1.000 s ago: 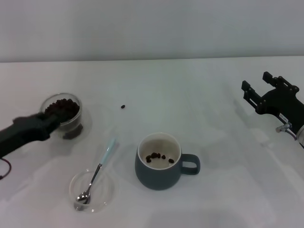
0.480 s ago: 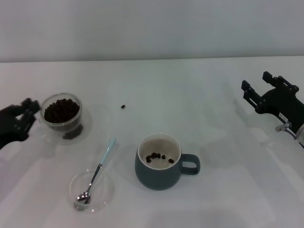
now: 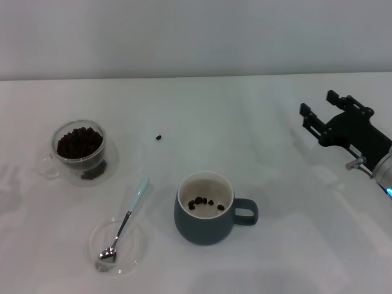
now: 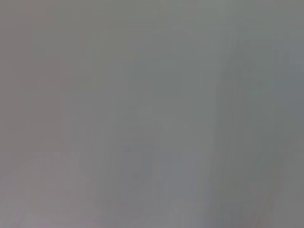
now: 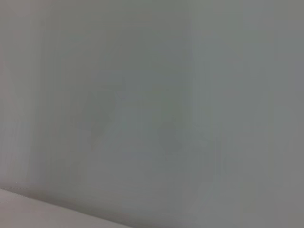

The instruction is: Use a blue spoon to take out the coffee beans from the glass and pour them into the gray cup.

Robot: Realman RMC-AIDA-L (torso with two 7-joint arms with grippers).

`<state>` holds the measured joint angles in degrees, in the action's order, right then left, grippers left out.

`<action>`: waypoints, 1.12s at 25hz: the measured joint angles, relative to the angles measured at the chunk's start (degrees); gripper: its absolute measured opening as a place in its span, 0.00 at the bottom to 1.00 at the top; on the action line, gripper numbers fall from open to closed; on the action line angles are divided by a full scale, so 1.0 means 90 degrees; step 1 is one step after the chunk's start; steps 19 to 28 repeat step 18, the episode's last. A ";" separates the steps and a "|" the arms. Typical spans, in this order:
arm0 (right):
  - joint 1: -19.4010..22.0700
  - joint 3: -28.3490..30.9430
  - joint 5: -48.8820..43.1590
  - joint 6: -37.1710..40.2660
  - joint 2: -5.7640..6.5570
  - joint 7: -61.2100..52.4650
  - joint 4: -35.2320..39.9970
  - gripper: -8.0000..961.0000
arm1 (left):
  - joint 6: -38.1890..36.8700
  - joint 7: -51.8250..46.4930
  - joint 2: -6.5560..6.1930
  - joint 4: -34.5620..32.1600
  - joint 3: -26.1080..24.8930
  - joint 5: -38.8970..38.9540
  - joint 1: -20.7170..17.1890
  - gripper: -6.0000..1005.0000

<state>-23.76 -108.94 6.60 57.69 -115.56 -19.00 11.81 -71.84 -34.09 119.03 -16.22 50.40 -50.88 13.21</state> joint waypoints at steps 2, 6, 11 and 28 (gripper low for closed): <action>0.0027 -0.0095 -0.0001 0.0029 -0.0001 -0.0002 0.0117 0.69 | -0.0001 0.0282 0.0000 0.0128 -0.0002 0.0394 -0.0064 0.18; 0.0054 -0.0220 -0.0002 0.0446 0.0002 0.0034 0.0249 0.69 | -0.0005 0.0610 0.0005 0.0400 -0.0005 0.1141 -0.0125 0.18; 0.0046 -0.0192 0.0032 0.0704 0.0008 0.0063 0.0241 0.69 | 0.0020 0.1346 0.0007 0.0663 -0.0004 0.1714 0.0003 0.18; 0.0017 -0.0198 0.0039 0.1110 0.0008 0.0196 0.0270 0.69 | 0.0082 0.2199 0.0011 0.1243 -0.0005 0.2899 0.0370 0.18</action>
